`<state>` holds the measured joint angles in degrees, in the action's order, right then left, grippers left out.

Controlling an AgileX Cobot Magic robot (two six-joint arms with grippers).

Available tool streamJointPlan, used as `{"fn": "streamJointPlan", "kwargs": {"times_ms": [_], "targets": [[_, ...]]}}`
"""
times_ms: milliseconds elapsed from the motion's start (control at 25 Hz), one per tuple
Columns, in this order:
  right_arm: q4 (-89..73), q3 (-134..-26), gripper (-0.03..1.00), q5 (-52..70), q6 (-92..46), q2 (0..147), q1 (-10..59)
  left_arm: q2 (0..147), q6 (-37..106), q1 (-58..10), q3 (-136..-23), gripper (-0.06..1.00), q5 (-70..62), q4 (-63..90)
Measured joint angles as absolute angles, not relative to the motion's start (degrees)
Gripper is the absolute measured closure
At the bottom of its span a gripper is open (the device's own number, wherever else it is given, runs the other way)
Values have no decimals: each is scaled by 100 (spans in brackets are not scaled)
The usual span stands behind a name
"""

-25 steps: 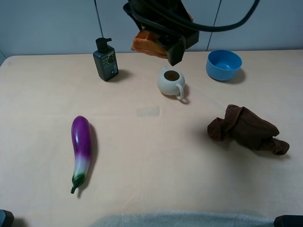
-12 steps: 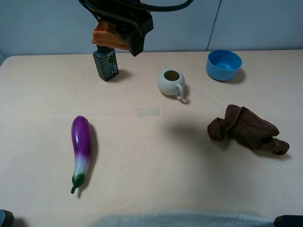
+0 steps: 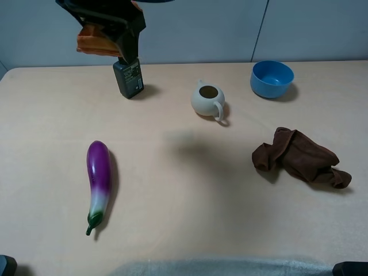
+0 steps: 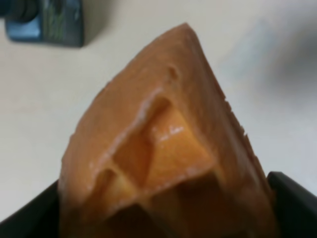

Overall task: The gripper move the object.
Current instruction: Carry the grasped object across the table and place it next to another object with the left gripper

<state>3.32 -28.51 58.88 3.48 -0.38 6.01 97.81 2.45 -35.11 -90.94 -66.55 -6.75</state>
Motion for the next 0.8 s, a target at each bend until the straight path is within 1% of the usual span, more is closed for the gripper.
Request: {"fn": "streamJointPlan", "kwargs": {"times_ms": [440, 800], "targets": [[321, -2851, 28, 5888, 348, -38, 601, 9612, 243, -2702, -8667, 22, -6649, -675], [321, -2851, 28, 5888, 348, -38, 601, 9604, 243, -2103, -8661, 22, -6649, -893]]}}
